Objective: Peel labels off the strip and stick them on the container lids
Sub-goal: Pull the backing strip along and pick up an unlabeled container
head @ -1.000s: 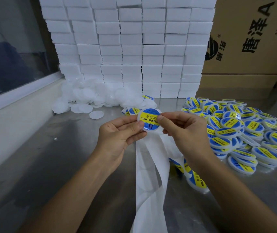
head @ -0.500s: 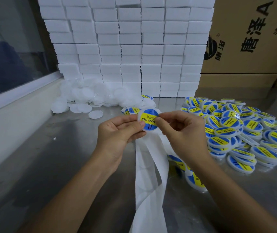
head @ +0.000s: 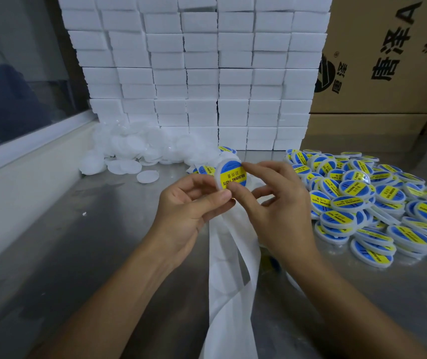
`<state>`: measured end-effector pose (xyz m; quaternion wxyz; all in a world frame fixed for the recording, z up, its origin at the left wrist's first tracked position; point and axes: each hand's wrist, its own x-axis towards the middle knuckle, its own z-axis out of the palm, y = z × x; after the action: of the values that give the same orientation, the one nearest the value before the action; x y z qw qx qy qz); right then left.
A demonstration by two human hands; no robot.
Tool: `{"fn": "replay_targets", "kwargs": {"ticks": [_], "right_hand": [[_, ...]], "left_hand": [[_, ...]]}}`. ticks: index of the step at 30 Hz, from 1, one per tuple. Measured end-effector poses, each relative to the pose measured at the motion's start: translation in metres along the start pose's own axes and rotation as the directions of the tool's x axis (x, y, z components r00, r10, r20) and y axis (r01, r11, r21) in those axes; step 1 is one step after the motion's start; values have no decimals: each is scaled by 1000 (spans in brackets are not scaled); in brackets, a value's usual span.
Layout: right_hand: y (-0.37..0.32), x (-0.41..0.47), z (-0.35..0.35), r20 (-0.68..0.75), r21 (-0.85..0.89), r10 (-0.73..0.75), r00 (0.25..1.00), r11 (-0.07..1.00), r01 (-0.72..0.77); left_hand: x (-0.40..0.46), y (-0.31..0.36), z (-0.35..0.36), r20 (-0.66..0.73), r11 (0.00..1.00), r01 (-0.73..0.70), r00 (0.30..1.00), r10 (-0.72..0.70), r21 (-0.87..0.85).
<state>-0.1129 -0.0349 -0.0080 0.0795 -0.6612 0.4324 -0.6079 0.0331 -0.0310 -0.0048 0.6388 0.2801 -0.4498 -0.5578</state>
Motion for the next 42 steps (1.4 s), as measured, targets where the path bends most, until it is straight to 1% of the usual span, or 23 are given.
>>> {"fn": "replay_targets", "kwargs": {"ticks": [4,8,12,15,19,21,23,26,28,31,35,38,40,42], "right_hand": [[0,-1,1,93,100,44,995,994,-53],[-3,0,2,122,176,87,989,979,-107],[-3,3,0,157,275,205,966,930,-242],[-1,8,-3,145,365,280,949,877,-314],[1,11,-8,120,448,284,951,840,-307],[3,11,-10,115,429,293,949,847,-314],[3,10,-9,117,378,292,949,871,-315],[-2,6,-5,165,333,317,934,873,-356],[-4,4,-3,172,307,334,927,876,-372],[-2,6,-6,131,301,347,929,878,-371],[3,8,-8,103,291,320,942,896,-336],[-1,6,-5,94,211,343,935,911,-355],[-3,4,-5,86,160,357,930,917,-366],[-2,5,-7,76,210,346,935,911,-354]], "left_hand": [[1,1,-2,56,999,9,998,-7,-37],[1,1,-3,88,1000,2,996,1,-31],[2,1,-5,104,1000,10,994,-12,25],[1,-1,-5,123,999,38,992,-41,33],[0,-1,-4,171,998,60,983,-64,28],[0,-2,-3,173,997,64,982,-69,36],[-1,-3,-2,147,998,54,987,-60,45],[-1,-3,-2,131,998,19,991,-27,61],[-1,-1,-2,146,996,3,989,-16,88],[-2,-1,-3,191,990,-15,981,-13,142],[-3,-3,-3,217,982,-13,976,-29,189],[-2,-1,-3,207,976,-23,978,-24,218],[-3,0,-3,235,962,-47,972,-17,267],[-3,1,-3,270,954,-56,963,-27,294]]}}
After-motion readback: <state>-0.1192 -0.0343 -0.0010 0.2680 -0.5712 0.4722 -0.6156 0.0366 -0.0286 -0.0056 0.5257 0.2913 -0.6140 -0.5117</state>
